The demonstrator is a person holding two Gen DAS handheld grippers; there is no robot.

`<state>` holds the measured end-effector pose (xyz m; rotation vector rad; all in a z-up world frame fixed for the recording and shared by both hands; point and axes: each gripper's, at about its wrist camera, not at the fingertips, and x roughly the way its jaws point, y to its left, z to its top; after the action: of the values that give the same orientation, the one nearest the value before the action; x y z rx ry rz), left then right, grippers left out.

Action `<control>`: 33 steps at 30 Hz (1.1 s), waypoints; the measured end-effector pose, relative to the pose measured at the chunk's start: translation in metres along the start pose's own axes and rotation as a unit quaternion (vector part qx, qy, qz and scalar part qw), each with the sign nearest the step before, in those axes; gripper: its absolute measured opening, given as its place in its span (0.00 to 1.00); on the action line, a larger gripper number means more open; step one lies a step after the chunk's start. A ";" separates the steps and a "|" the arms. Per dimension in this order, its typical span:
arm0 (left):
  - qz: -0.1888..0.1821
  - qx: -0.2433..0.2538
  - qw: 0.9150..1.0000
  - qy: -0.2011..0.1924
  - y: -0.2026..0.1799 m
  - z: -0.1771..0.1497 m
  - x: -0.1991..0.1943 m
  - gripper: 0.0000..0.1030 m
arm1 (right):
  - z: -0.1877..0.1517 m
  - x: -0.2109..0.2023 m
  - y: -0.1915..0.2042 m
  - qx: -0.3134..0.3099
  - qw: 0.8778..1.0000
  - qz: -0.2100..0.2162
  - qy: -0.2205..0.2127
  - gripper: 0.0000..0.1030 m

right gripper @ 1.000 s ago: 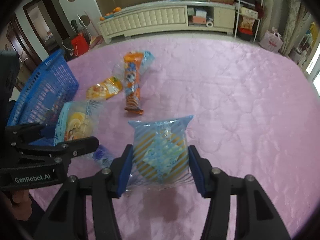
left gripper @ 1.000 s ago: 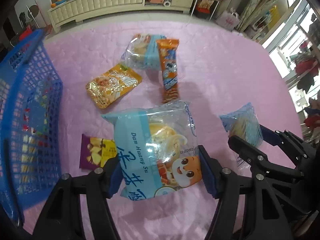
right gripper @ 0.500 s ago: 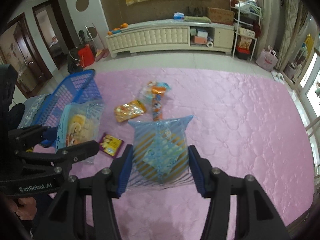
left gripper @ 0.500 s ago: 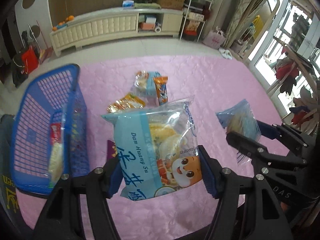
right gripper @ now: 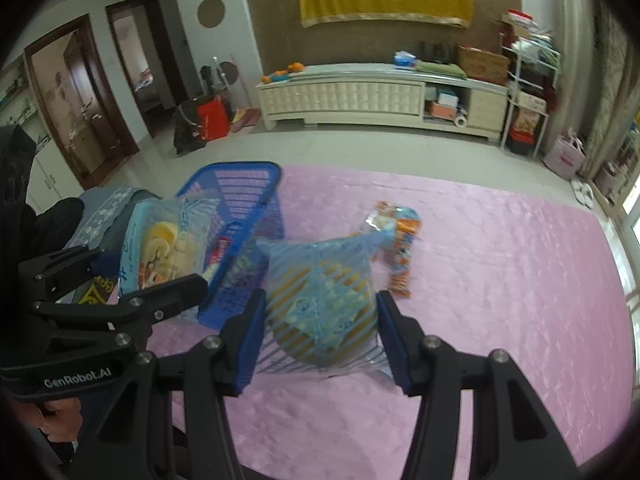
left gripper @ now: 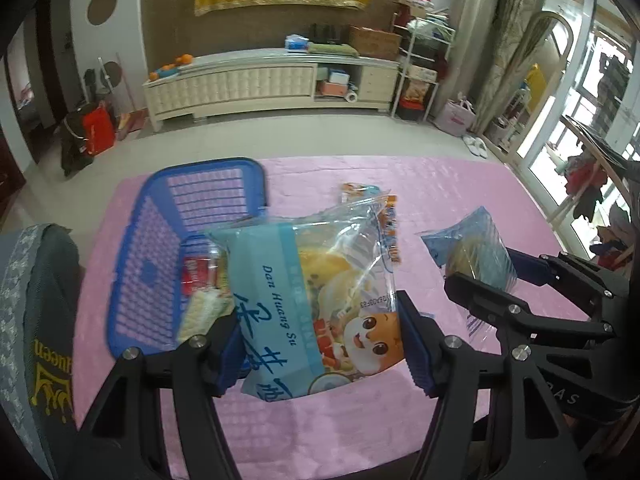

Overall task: Organize snacks
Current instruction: 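Carry both held packs over the blue basket with both tools, then open the right tool to drop the striped pouch into the basket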

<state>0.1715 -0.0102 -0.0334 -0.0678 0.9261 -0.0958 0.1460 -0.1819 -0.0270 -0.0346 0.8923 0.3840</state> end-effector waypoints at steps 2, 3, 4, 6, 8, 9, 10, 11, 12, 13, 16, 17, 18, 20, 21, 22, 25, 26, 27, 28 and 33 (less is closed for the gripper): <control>0.006 -0.008 1.000 -0.002 0.014 -0.001 -0.005 0.62 | 0.004 0.005 0.012 -0.008 1.000 0.006 0.000 0.57; 0.008 -0.010 1.000 -0.003 0.019 -0.002 -0.008 0.62 | 0.006 0.006 0.017 -0.010 1.000 0.009 0.001 0.57; 0.010 -0.012 1.000 -0.004 0.027 -0.003 -0.011 0.62 | 0.007 0.009 0.023 -0.014 1.000 0.012 0.001 0.57; 0.016 -0.016 1.000 -0.004 0.039 -0.005 -0.015 0.62 | 0.011 0.014 0.033 -0.022 1.000 0.019 0.003 0.57; 0.024 -0.019 1.000 -0.004 0.050 -0.007 -0.018 0.62 | 0.016 0.020 0.045 -0.030 0.999 0.025 0.006 0.57; 0.027 -0.021 0.999 -0.004 0.056 -0.008 -0.020 0.62 | 0.017 0.023 0.050 -0.033 0.999 0.028 0.007 0.57; 0.029 -0.022 0.999 -0.004 0.061 -0.009 -0.023 0.62 | 0.019 0.026 0.055 -0.036 0.999 0.031 0.008 0.57; 0.033 -0.024 0.999 -0.004 0.067 -0.010 -0.024 0.62 | 0.019 0.028 0.059 -0.038 0.999 0.035 0.010 0.57; 0.035 -0.025 0.999 -0.004 0.072 -0.010 -0.025 0.62 | 0.020 0.031 0.065 -0.040 0.998 0.039 0.012 0.57; 0.038 -0.026 0.999 -0.004 0.076 -0.010 -0.025 0.62 | 0.021 0.034 0.068 -0.041 0.998 0.042 0.014 0.57; 0.044 -0.033 0.998 -0.003 0.091 -0.011 -0.027 0.62 | 0.020 0.043 0.081 -0.051 0.997 0.048 0.022 0.57; 0.045 -0.035 0.998 -0.003 0.094 -0.012 -0.027 0.62 | 0.021 0.047 0.087 -0.055 0.997 0.048 0.026 0.57; 0.047 -0.037 0.998 -0.002 0.098 -0.013 -0.027 0.62 | 0.022 0.051 0.091 -0.057 0.997 0.049 0.029 0.57; 0.048 -0.041 0.998 0.001 0.106 -0.015 -0.025 0.62 | 0.022 0.057 0.097 -0.060 0.996 0.051 0.035 0.57; 0.048 -0.043 0.998 0.002 0.109 -0.016 -0.024 0.62 | 0.022 0.060 0.100 -0.062 0.996 0.052 0.038 0.57; 0.048 -0.044 0.998 0.004 0.112 -0.017 -0.023 0.62 | 0.023 0.065 0.105 -0.066 0.996 0.052 0.042 0.57; 0.047 -0.050 0.998 0.008 0.120 -0.017 -0.018 0.62 | 0.026 0.075 0.114 -0.079 0.994 0.046 0.052 0.57; 0.046 -0.051 0.998 0.010 0.124 -0.018 -0.015 0.62 | 0.027 0.078 0.117 -0.082 0.994 0.043 0.055 0.57; 0.046 -0.052 0.997 0.012 0.126 -0.018 -0.014 0.62 | 0.027 0.081 0.118 -0.084 0.994 0.042 0.058 0.57; 0.046 -0.054 0.997 0.013 0.128 -0.018 -0.012 0.62 | 0.028 0.084 0.119 -0.086 0.994 0.040 0.062 0.57; 0.043 -0.069 0.997 0.020 0.143 -0.020 -0.003 0.62 | 0.027 0.100 0.124 -0.088 0.992 0.035 0.079 0.57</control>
<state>0.1612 0.1323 -0.0575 -0.1541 0.9730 0.0465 0.1809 -0.0304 -0.0701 -0.1985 1.0168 0.5300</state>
